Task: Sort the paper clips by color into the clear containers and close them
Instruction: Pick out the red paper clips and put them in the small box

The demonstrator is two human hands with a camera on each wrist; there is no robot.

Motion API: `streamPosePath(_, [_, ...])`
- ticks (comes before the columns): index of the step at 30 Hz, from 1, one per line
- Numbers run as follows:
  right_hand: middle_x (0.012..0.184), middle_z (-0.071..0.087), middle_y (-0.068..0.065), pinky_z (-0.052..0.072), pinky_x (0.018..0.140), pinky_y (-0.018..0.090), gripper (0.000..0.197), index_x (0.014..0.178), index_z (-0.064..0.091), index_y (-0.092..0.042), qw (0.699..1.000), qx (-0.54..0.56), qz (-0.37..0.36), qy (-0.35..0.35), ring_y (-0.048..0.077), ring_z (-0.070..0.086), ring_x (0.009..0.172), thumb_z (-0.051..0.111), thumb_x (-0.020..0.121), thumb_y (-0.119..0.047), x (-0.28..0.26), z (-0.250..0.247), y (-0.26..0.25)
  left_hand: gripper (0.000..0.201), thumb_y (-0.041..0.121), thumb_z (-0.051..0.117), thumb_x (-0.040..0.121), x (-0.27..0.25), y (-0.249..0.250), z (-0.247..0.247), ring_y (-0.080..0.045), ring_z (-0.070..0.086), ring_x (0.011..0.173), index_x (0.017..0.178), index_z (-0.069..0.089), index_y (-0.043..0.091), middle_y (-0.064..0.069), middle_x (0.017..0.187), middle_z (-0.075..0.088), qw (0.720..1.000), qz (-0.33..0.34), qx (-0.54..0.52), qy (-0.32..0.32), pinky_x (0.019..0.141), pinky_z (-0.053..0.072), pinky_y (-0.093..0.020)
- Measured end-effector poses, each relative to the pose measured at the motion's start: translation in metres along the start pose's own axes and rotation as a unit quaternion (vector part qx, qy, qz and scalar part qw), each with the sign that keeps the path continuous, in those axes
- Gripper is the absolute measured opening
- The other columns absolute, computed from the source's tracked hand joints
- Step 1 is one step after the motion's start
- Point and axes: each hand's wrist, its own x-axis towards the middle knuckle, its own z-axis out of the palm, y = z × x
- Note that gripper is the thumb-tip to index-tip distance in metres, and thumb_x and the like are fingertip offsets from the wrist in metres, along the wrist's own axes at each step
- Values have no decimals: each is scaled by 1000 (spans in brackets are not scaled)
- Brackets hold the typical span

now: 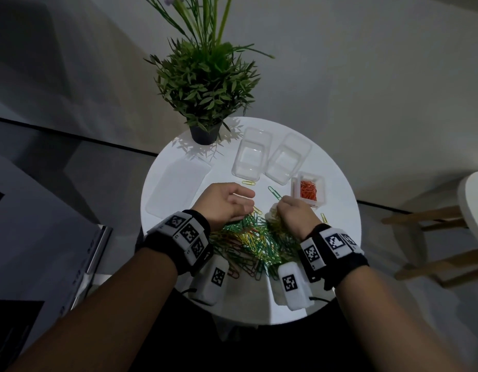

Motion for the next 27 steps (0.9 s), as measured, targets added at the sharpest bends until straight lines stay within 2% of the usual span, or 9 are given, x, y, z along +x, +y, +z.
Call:
streamPosePath(3, [60, 38, 0, 28, 44, 20, 34, 62, 39, -17, 983, 171, 56, -40, 10, 33, 48, 38, 95, -9, -10, -4, 7, 24, -8, 47, 94, 2, 2, 9, -14, 65, 84, 103, 63, 8, -17, 103, 65, 1000, 12, 24, -1, 71, 55, -14])
streamPosePath(7, [48, 27, -4, 10, 42, 15, 29, 65, 31, -21, 885, 436, 109, -123, 9, 18, 35, 38, 94, -19, -23, -13, 17, 25, -6, 42, 96, 3, 6, 15, -12, 63, 68, 98, 63, 8, -11, 89, 66, 999, -11, -40, 9, 61, 55, -18])
streamPosePath(11, [51, 37, 1, 17, 36, 12, 18, 58, 40, -15, 807, 563, 89, -153, 10, 27, 34, 45, 75, -14, -29, -23, 13, 22, 3, 38, 98, 0, 2, 25, -6, 42, 41, 95, 60, 1, -5, 65, 54, 986, -80, -143, 10, 37, 33, -14])
streamPosePath(13, [53, 41, 4, 20, 33, 13, 17, 62, 40, -14, 818, 548, 83, -156, 11, 32, 37, 41, 78, -8, -29, -26, 7, 30, 13, 35, 102, -4, -1, 32, -6, 43, 39, 91, 59, -1, -6, 63, 53, 974, -135, -182, -15, 35, 33, -15])
streamPosePath(15, [55, 44, 6, 19, 34, 14, 18, 67, 38, -14, 862, 483, 58, -143, 13, 32, 40, 39, 83, -6, -29, -25, -2, 43, 26, 31, 104, -9, -3, 38, -11, 52, 44, 92, 60, -4, -13, 71, 59, 962, -173, -206, -39, 38, 42, -17])
streamPosePath(17, [55, 44, 11, 22, 36, 15, 11, 66, 41, -11, 906, 402, 16, -131, 17, 32, 43, 48, 74, -8, -29, -21, -16, 53, 34, 28, 104, -13, -4, 44, -16, 59, 49, 89, 60, -5, -18, 76, 65, 954, -188, -227, -64, 41, 48, -19])
streamPosePath(20, [62, 55, 16, 39, 45, 24, 17, 66, 52, -10, 961, 251, -34, -108, 23, 46, 50, 50, 81, -2, -32, -11, -37, 49, 36, 29, 103, -18, 0, 50, -19, 61, 47, 73, 51, 4, -11, 58, 61, 944, -194, -258, -64, 42, 51, -21])
streamPosePath(23, [76, 63, 16, 48, 62, 30, 29, 69, 56, -9, 967, 219, -65, -109, 25, 57, 67, 39, 88, 5, -39, -7, -50, 32, 26, 35, 102, -15, 2, 42, -17, 56, 58, 78, 48, 9, -6, 66, 51, 926, -177, -333, -28, 54, 53, -27])
streamPosePath(27, [83, 65, 15, 51, 58, 21, 32, 73, 56, -7, 947, 302, -54, -93, 20, 61, 68, 34, 92, 8, -44, -16, -53, 44, 32, 33, 104, -17, -3, 23, -20, 65, 57, 96, 59, -2, -14, 79, 62, 935, -172, -310, -20, 50, 57, -28])
